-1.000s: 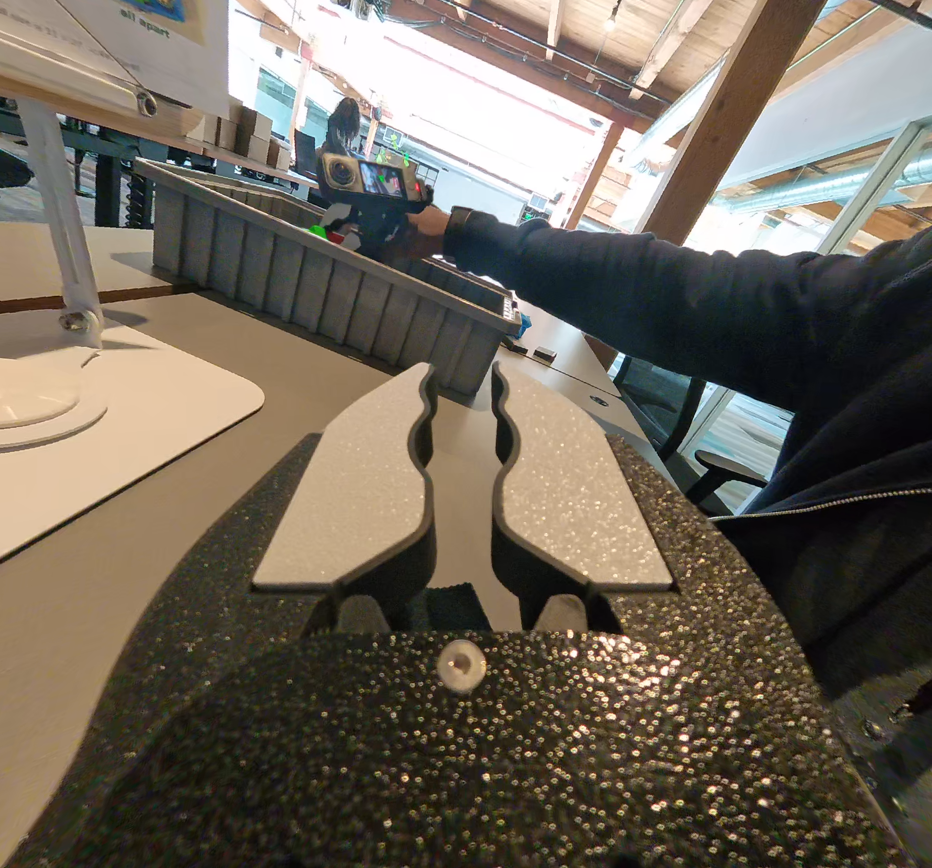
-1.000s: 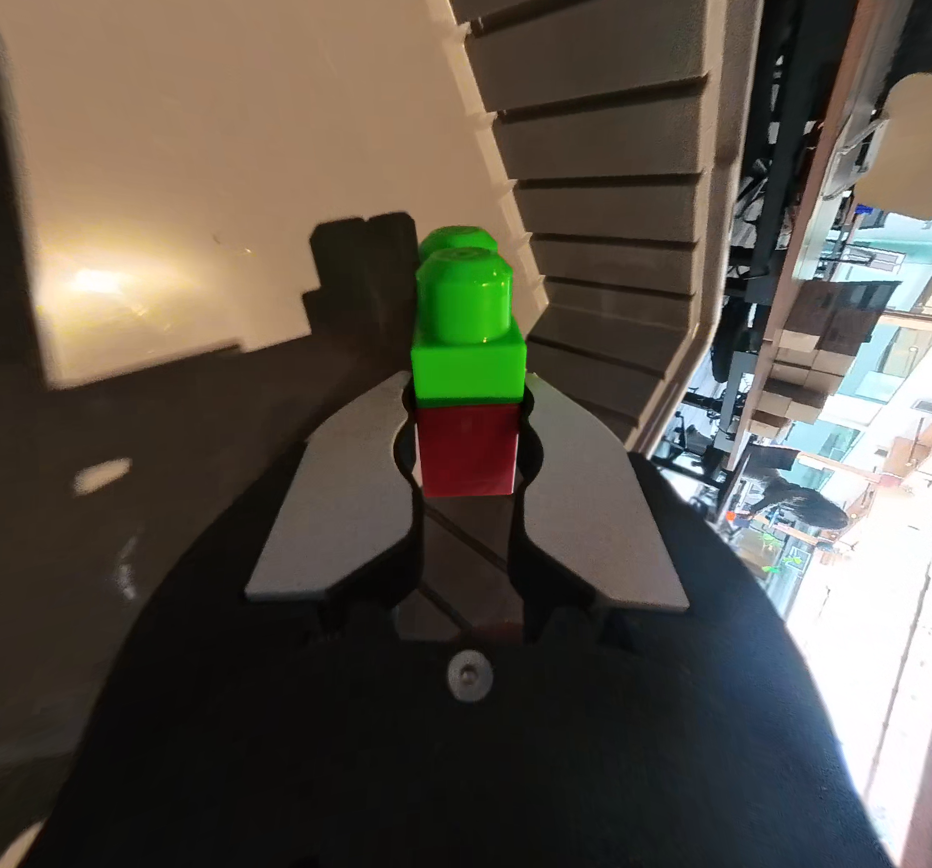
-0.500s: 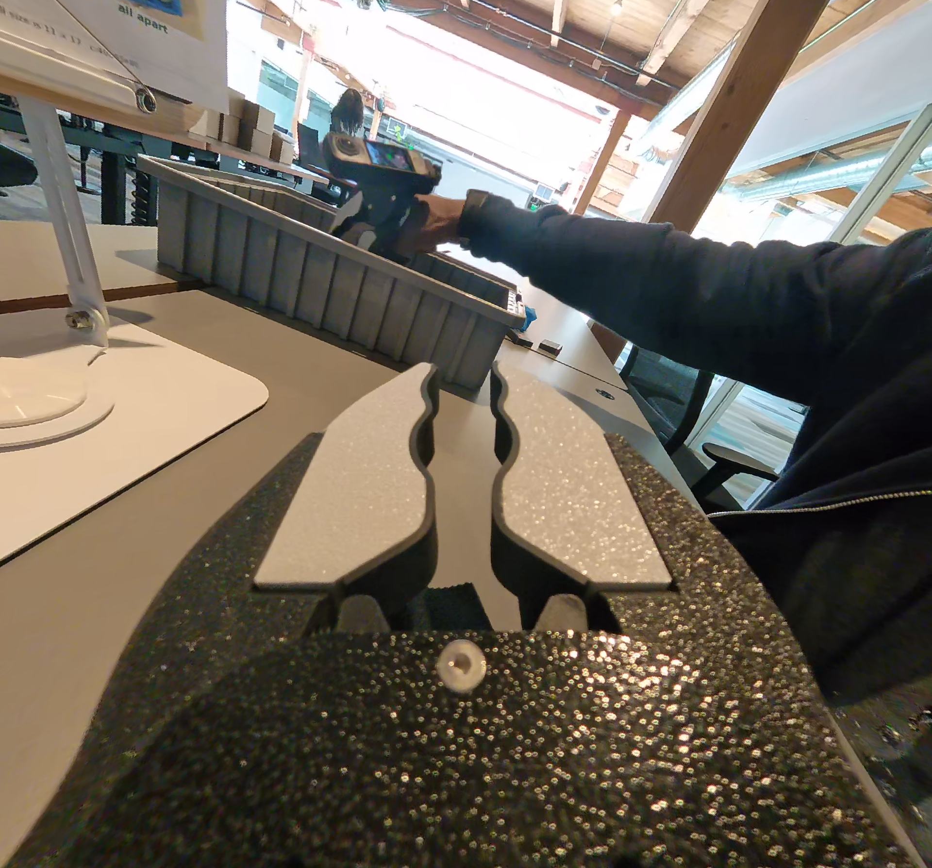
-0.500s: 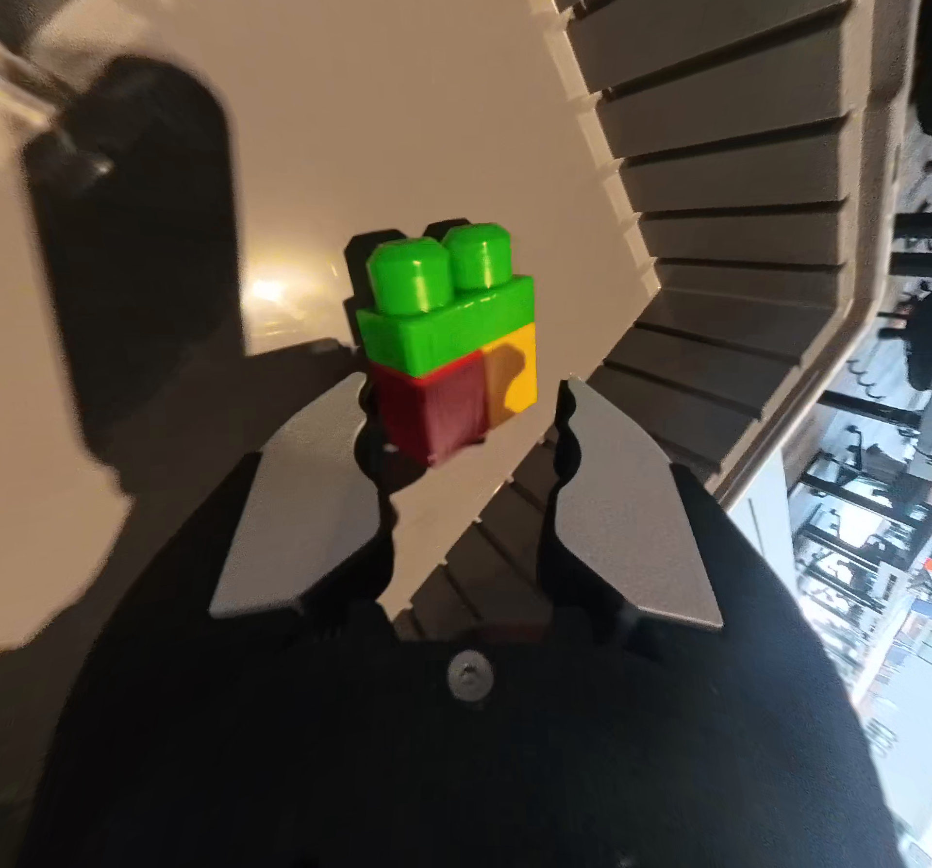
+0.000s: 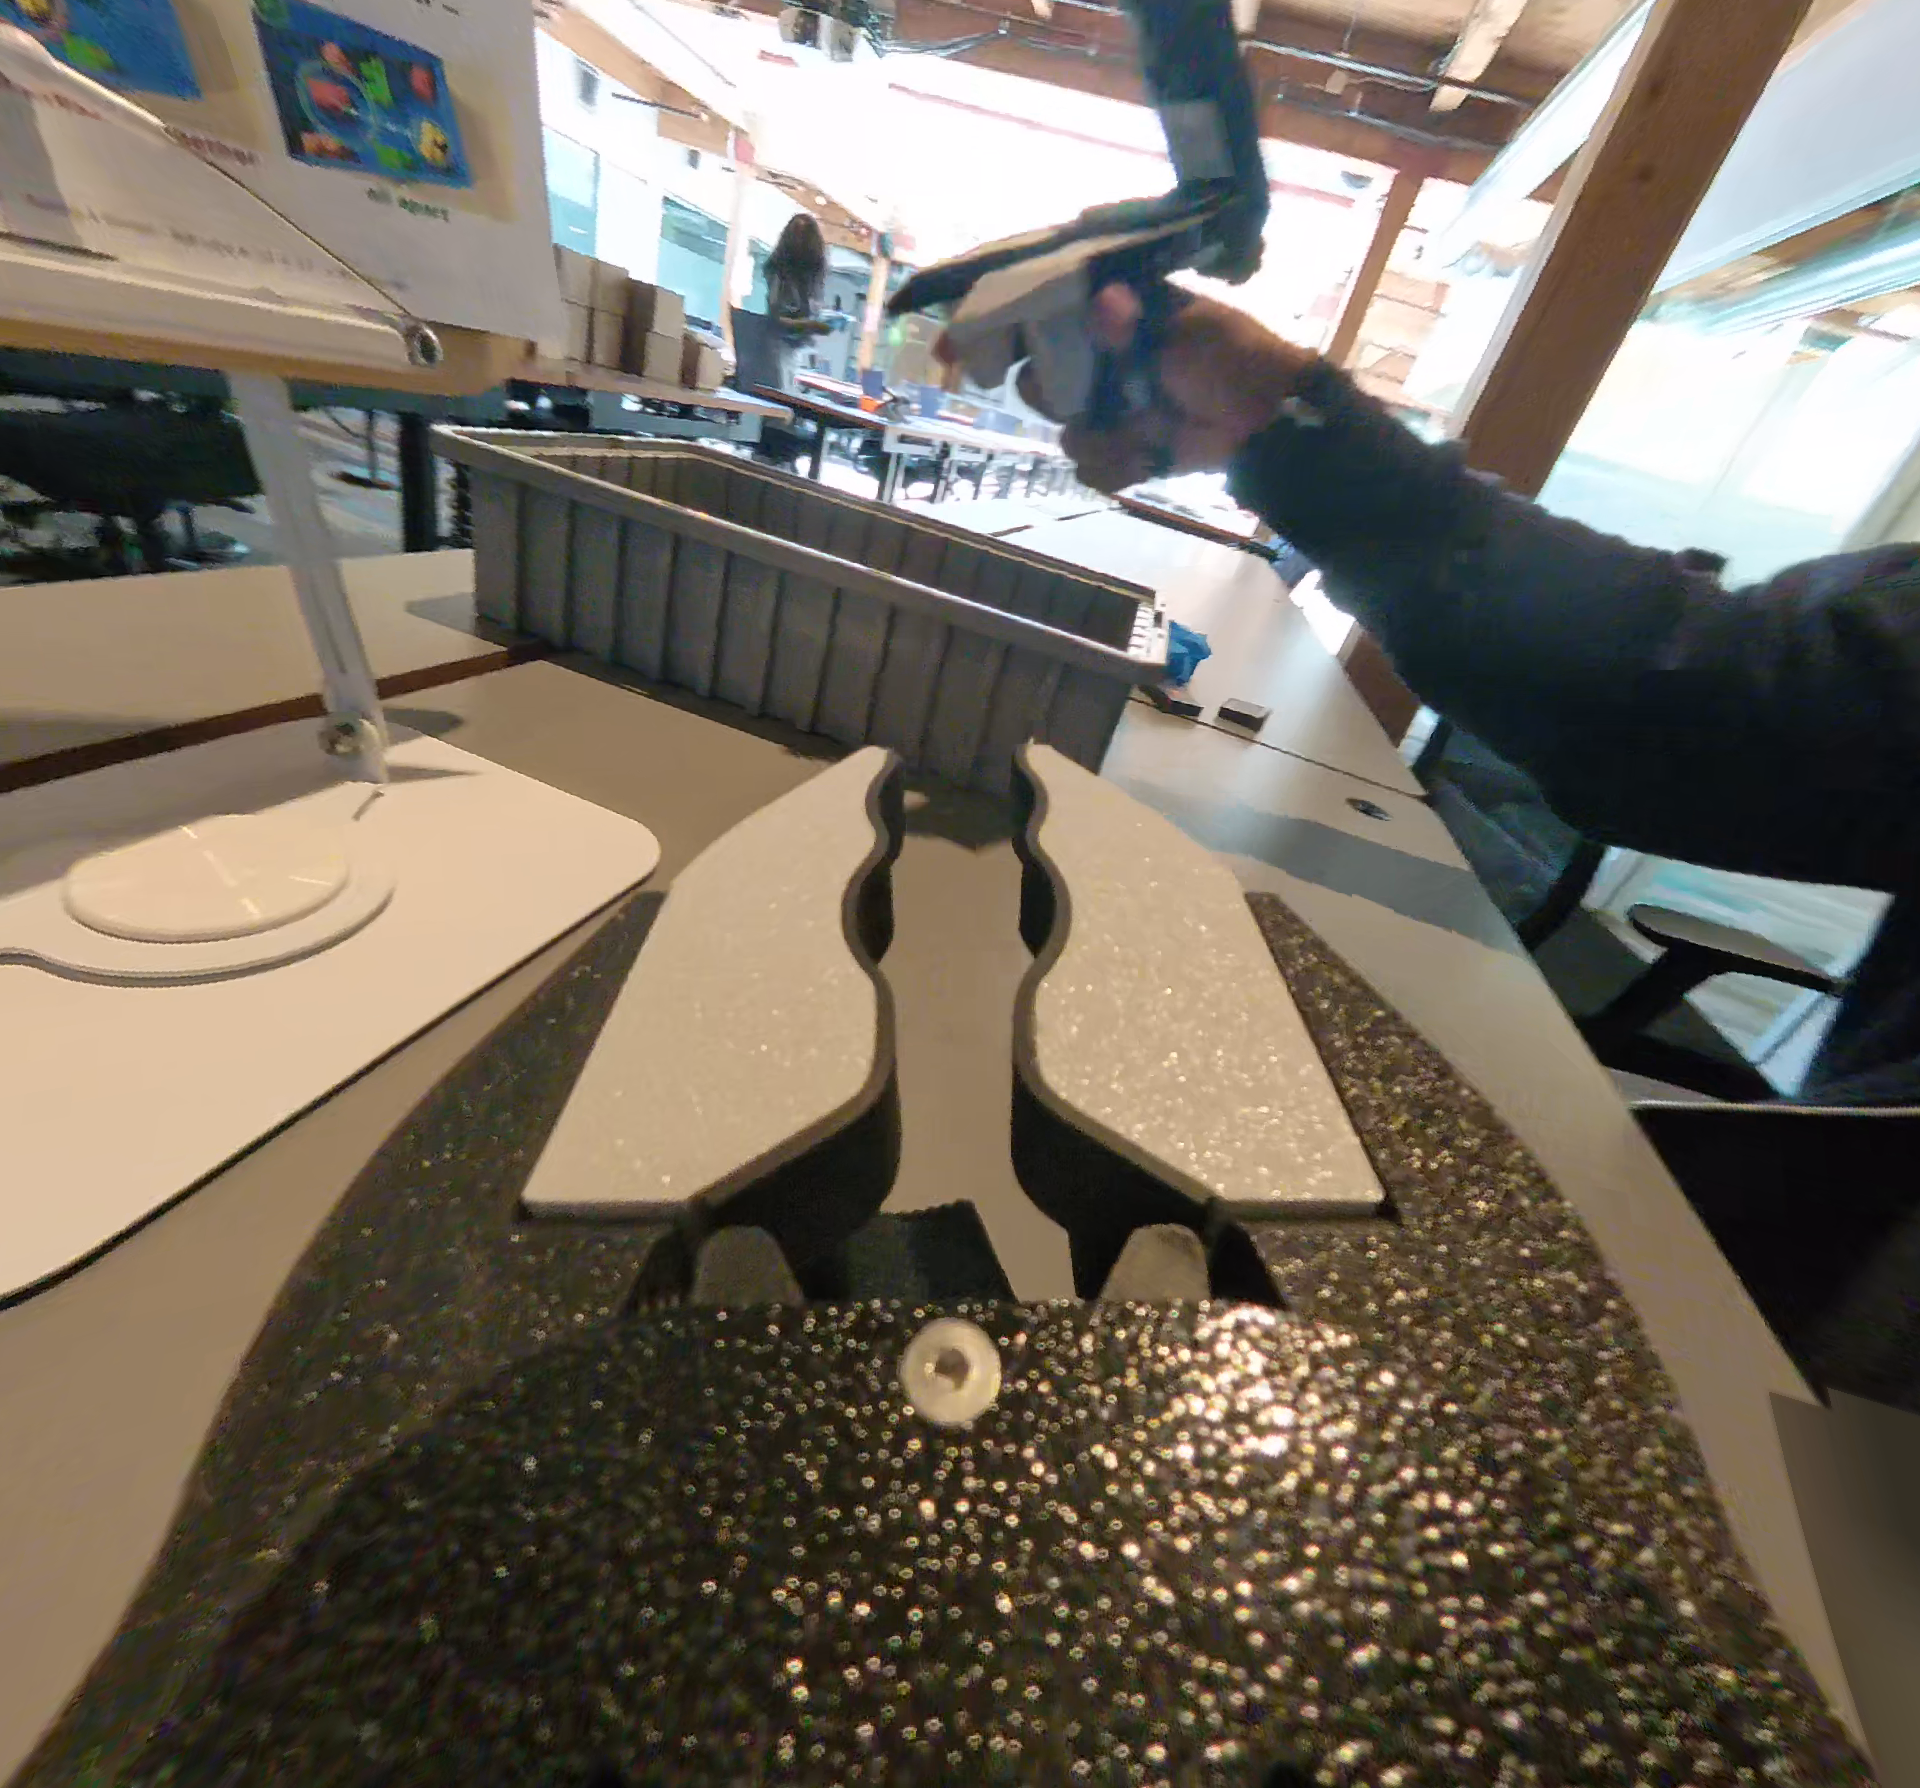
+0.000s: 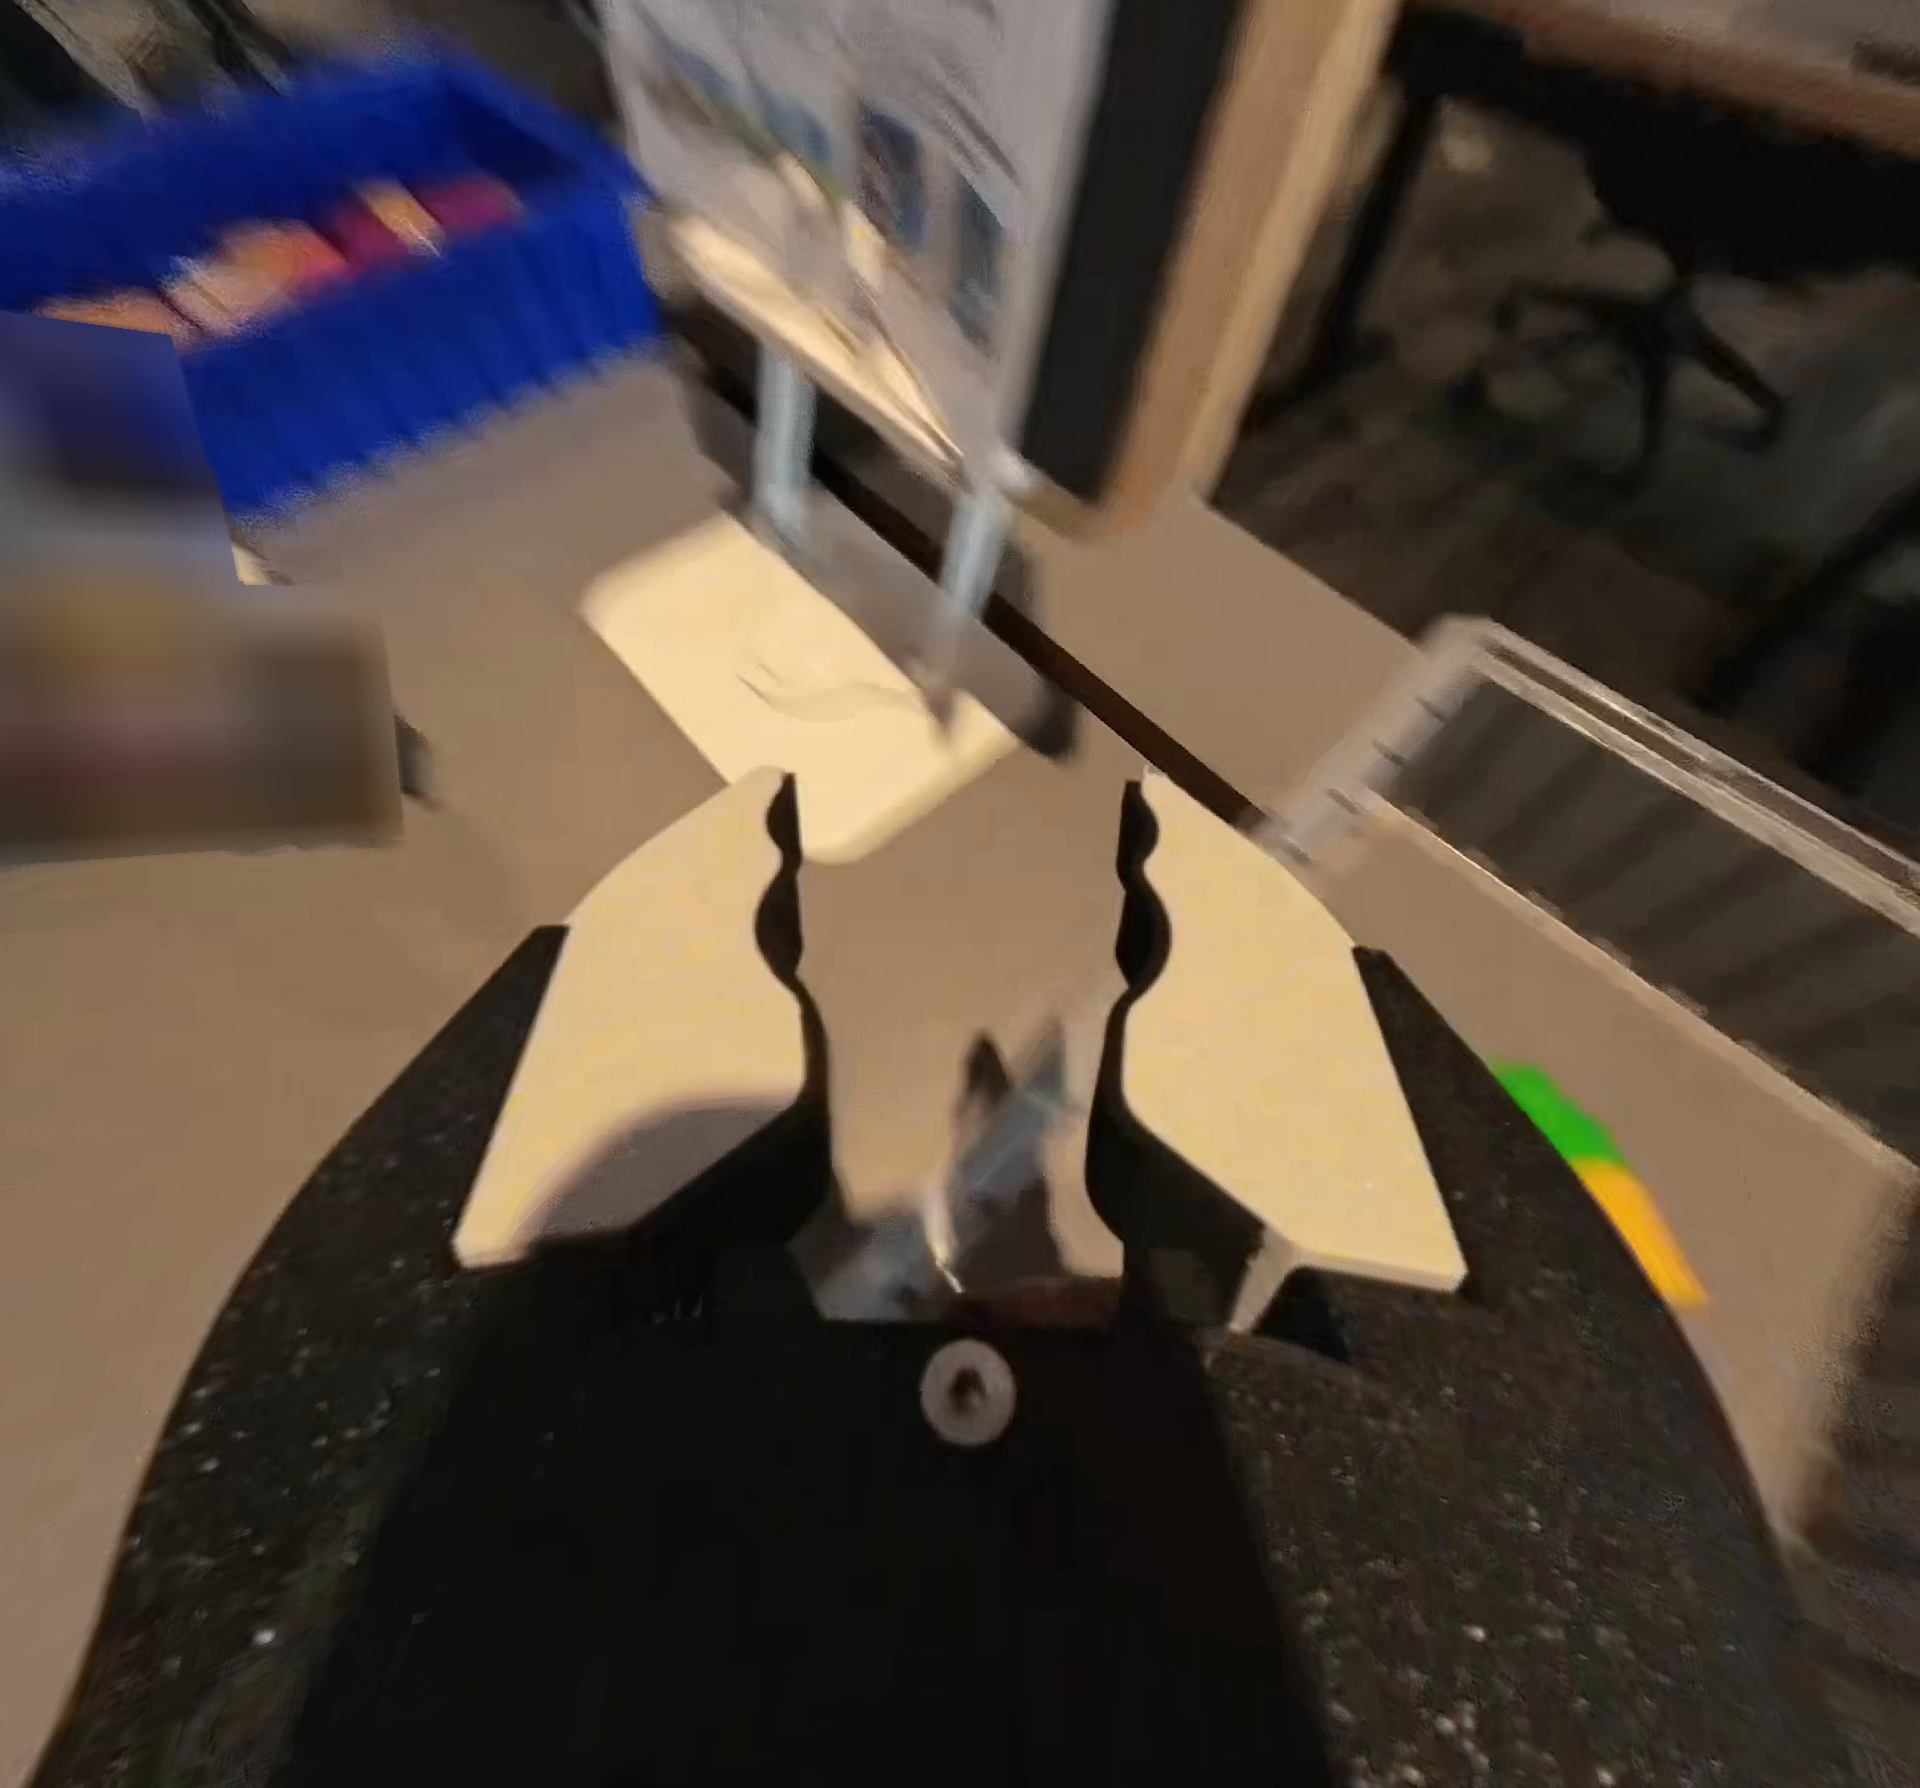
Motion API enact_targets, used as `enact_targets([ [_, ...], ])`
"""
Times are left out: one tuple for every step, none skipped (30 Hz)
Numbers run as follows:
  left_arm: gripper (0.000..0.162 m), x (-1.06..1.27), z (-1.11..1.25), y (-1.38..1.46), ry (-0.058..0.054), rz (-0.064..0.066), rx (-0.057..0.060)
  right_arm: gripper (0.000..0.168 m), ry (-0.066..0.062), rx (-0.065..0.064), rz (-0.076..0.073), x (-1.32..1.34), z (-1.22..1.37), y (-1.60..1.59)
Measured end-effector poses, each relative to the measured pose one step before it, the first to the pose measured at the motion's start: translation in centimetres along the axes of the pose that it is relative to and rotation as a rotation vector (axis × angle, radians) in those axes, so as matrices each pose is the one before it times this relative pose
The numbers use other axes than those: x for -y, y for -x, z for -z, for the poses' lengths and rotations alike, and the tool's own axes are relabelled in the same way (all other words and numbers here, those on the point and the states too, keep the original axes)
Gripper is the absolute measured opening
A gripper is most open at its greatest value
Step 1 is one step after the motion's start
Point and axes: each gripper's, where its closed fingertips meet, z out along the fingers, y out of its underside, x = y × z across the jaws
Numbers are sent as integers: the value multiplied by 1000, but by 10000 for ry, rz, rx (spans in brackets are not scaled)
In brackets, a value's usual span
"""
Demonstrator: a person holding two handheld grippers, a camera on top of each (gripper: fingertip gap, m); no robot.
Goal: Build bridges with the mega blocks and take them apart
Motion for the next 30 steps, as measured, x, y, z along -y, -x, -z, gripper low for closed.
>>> enact_targets([
  [19,22,-9,214,-2,-184,224,56,-926,565,-391,1670,74,2610],
  [19,35,11,239,-20,-176,237,55,-840,568,-450,1275,-353,2552],
  [20,61,39,263,-49,-149,229,54,-681,602,-399,731,-735,2495],
  [20,62,67,269,-43,-138,221,54,-517,560,-301,201,-1041,2292],
  [20,40,102,274,-18,-162,224,54,-412,471,-211,-182,-1215,1983],
  [21,36,136,292,-4,-179,225,53,-364,378,-166,-444,-1304,1666],
  [21,63,158,338,-17,-184,240,53,-320,325,-127,-681,-1333,1383],
  [21,105,187,368,-38,-187,260,52,-277,255,-60,-908,-1312,1064],
  [21,160,199,450,-60,-198,303,51,-267,126,-21,-1090,-1255,702],
  [21,243,230,516,-93,-201,344,50,-250,63,-78,-1263,-1150,436],
  [21,326,259,531,-121,-194,353,48,-182,87,-171,-1418,-1020,320],
  [21,379,290,511,-125,-204,336,48,-109,71,-200,-1483,-869,170],
  [21,383,290,472,-80,-233,293,48,-84,38,-141,-1407,-696,44],
  [21,343,291,463,-27,-268,278,46,-43,-2,-20,-1278,-518,-36],
  [22,328,274,472,-8,-275,282,45,61,-69,123,-1174,-390,-109],
  [22,326,246,449,-8,-239,247,45,170,-48,256,-1108,-281,-20],
  [24,324,212,339,-11,-184,166,44,242,17,358,-1020,-183,100],
  [24,303,202,286,-12,-154,135,44,229,-23,392,-870,-79,88],
  [25,290,217,317,-8,-162,157,43,111,-54,321,-633,-8,68],
  [27,342,222,340,-3,-129,161,42,37,40,193,-428,19,188],
  [29,510,267,312,-37,-61,114,42,41,122,122,-265,0,269],
  [30,697,359,319,-72,-74,63,42,4,94,123,-50,17,223],
  [31,776,479,598,-18,-100,188,41,-48,32,123,52,31,127],
  [32,717,601,923,87,-148,305,41,-26,1,67,-26,17,40],
  [35,711,692,1171,169,-189,321,41,22,5,9,-72,-27,20],
  [37,707,714,1498,212,-171,369,41,32,25,6,-75,-34,55],
  [38,715,711,1926,240,-102,483,41,26,27,17,-57,-43,59],
  [39,807,691,2309,196,5,578,41,34,27,15,-79,-50,64],
  [39,879,596,2467,149,102,562,41,54,46,-2,-91,-55,71],
  [39,720,398,2568,254,204,531,41,60,57,-26,-83,-70,50],
])
